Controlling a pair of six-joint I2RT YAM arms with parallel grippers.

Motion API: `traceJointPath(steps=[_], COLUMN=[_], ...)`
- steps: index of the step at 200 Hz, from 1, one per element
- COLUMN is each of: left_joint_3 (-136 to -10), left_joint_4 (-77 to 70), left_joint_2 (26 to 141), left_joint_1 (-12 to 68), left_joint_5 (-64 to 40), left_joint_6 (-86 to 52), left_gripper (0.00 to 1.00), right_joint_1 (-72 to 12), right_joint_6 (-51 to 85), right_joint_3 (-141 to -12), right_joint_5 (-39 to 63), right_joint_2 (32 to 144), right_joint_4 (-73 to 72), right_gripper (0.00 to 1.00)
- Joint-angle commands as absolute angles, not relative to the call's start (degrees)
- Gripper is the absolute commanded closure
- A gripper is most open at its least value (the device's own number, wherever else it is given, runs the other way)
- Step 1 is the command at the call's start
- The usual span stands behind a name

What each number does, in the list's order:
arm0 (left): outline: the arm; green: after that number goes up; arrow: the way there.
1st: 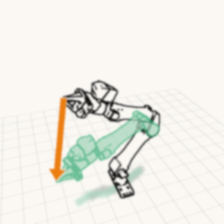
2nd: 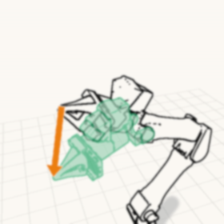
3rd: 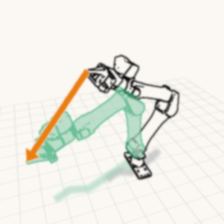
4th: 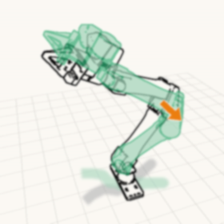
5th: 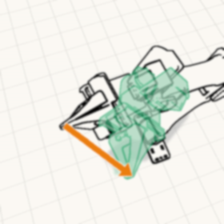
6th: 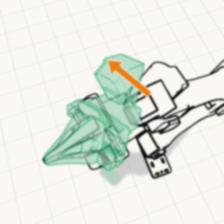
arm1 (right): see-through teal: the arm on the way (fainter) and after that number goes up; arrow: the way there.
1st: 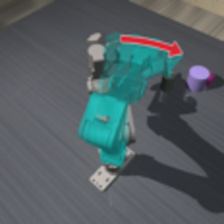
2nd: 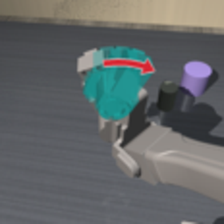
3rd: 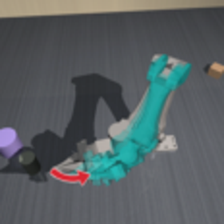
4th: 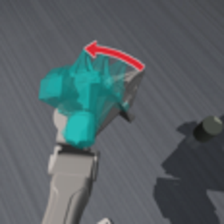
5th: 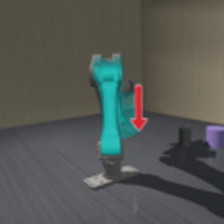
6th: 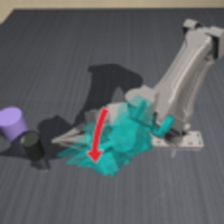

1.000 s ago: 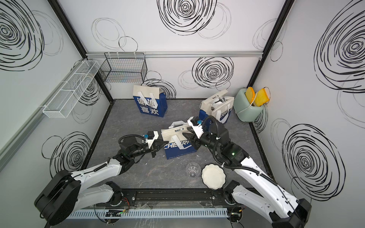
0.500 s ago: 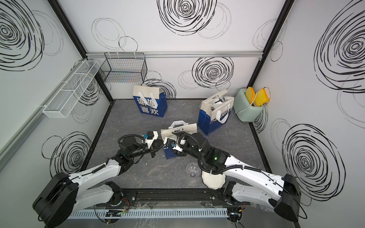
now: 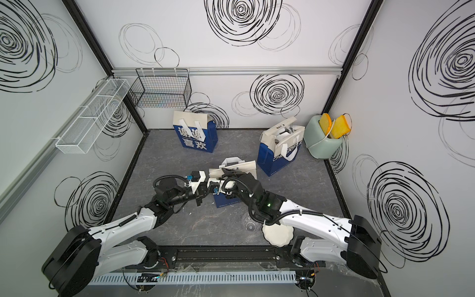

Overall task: Open the takeout bag
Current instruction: Open the takeout bag at the center of the board.

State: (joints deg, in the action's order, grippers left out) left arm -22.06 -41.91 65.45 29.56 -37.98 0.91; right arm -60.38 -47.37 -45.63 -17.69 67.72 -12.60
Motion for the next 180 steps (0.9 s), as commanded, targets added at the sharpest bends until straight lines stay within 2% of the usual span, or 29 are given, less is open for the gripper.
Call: traceJointPath(steps=[1,44,85,148,180], left_joint_3=[-22.9,-22.8,-22.2,-22.1,-21.9], left_joint_4=[-43.3,-43.3,-43.6,-43.8,-43.7], left_joint_2=[64.5,64.1,63.4,63.4,63.1], left_joint_1=[30.0,30.0,30.0,29.9,29.8], left_joint_5=[-41.2,-41.4,-40.9,-40.6,-40.4], left_joint_6=[1.6,1.4,1.4,1.2,1.3], left_gripper=[1.00,1.00,1.00,1.00,1.00], right_joint_1=[-60.9,-61.1,-60.9,-58.6,-54.8], right_joint_6=[-50.8,-51.1,-49.1,-44.0,-38.9], right_joint_3=[-44.8,-44.3,-45.4,-48.0,-51.3], right_joint_5=[-20.4,-21.6,-21.2,-16.0,-8.3], right_joint_2=[68.8,69.5,68.8,67.2,66.1], right_joint_4=[-16.7,-18.9,-17.3,-11.5,-5.5], right_gripper=[0.55,0.67,1.00,1.00,1.00])
